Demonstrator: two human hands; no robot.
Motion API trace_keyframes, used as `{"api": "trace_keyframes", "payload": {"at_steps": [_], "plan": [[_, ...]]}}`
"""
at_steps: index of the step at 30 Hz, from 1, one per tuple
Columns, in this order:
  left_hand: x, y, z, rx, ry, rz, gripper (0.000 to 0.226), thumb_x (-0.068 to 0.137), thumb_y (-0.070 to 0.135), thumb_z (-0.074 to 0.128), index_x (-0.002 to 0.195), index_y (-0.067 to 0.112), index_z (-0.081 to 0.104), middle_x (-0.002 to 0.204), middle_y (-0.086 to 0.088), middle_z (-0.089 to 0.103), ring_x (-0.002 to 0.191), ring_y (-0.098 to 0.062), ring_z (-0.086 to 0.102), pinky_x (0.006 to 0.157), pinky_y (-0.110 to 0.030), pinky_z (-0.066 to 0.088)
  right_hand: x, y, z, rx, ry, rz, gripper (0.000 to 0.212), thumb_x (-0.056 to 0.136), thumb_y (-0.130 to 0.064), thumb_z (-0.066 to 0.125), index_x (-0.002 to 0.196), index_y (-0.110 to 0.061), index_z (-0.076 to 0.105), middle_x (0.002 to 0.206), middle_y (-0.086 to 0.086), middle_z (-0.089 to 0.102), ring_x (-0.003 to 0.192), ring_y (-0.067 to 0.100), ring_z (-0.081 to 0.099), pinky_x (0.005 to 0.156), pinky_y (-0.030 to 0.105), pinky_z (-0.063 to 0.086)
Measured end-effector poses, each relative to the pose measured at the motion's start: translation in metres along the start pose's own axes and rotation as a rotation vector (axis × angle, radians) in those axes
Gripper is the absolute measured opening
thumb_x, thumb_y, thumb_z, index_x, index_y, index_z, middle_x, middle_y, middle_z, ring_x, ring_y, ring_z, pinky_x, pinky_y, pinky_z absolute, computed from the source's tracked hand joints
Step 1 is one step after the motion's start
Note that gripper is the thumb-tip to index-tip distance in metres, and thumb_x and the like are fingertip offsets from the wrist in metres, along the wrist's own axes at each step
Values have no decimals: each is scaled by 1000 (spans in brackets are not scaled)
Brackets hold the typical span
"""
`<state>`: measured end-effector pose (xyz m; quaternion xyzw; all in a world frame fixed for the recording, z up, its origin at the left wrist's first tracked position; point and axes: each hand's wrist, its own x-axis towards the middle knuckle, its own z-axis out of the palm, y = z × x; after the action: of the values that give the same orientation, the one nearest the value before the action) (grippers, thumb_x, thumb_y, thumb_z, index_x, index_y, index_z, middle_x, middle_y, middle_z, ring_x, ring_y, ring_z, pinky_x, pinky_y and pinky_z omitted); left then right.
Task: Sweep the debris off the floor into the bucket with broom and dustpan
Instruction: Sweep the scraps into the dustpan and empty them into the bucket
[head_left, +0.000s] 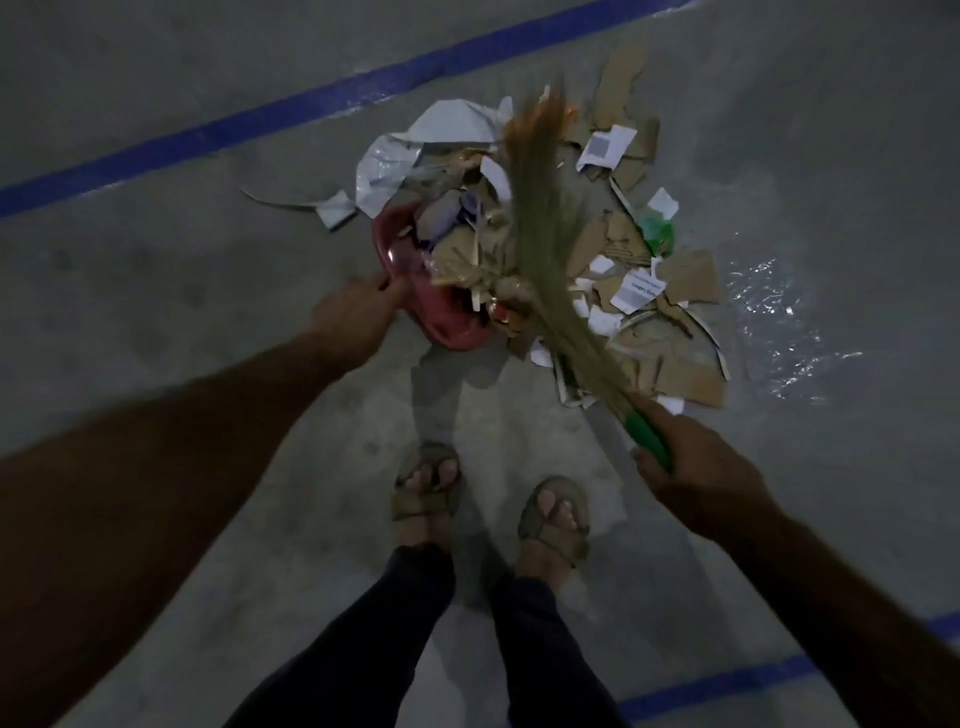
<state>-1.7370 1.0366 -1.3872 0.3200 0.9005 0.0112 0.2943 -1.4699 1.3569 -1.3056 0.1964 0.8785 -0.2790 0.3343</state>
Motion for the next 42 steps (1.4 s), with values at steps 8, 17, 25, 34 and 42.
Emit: {"api": "trace_keyframes", "payload": {"at_steps": [8, 17, 25, 34, 42], "plan": [[-101, 74, -10, -96, 55, -120, 49, 97, 11, 53, 141, 22, 35, 104, -13, 49, 86, -36, 54, 63, -41, 44, -128, -35, -1, 47, -24, 37, 74, 96, -40, 56, 153, -48, 10, 105, -6, 52, 82, 8, 56, 69, 31, 55], [-236, 159, -129, -175, 127, -185, 60, 97, 11, 51, 150, 27, 29, 103, -9, 45, 83, -29, 48, 61, -40, 42, -309, -79, -90, -18, 13, 19, 72, 94, -39, 52, 153, -51, 13, 103, -12, 47, 76, 9, 58, 57, 21, 40], [-334, 229, -251, -193, 229, -195, 47, 100, 16, 48, 145, 22, 35, 104, -9, 46, 86, -32, 52, 63, -44, 48, -447, -119, -167, -50, 184, -62, 72, 99, -51, 34, 145, -59, -22, 95, -11, 36, 69, 8, 51, 53, 20, 38], [-414, 232, -324, -123, 441, -89, 52, 102, 20, 46, 152, 21, 29, 103, -8, 46, 85, -29, 51, 62, -43, 49, -532, -171, -165, -89, 379, -42, 75, 99, -53, 35, 147, -52, -23, 97, -11, 32, 63, 9, 47, 53, 23, 46], [-468, 182, -345, -68, 516, 68, 55, 100, 15, 52, 151, 19, 31, 101, -11, 49, 80, -27, 53, 59, -36, 38, -575, -249, -102, -162, 584, 37, 79, 95, -44, 50, 156, -41, 0, 91, -4, 49, 50, 10, 47, 39, 24, 43]]}}
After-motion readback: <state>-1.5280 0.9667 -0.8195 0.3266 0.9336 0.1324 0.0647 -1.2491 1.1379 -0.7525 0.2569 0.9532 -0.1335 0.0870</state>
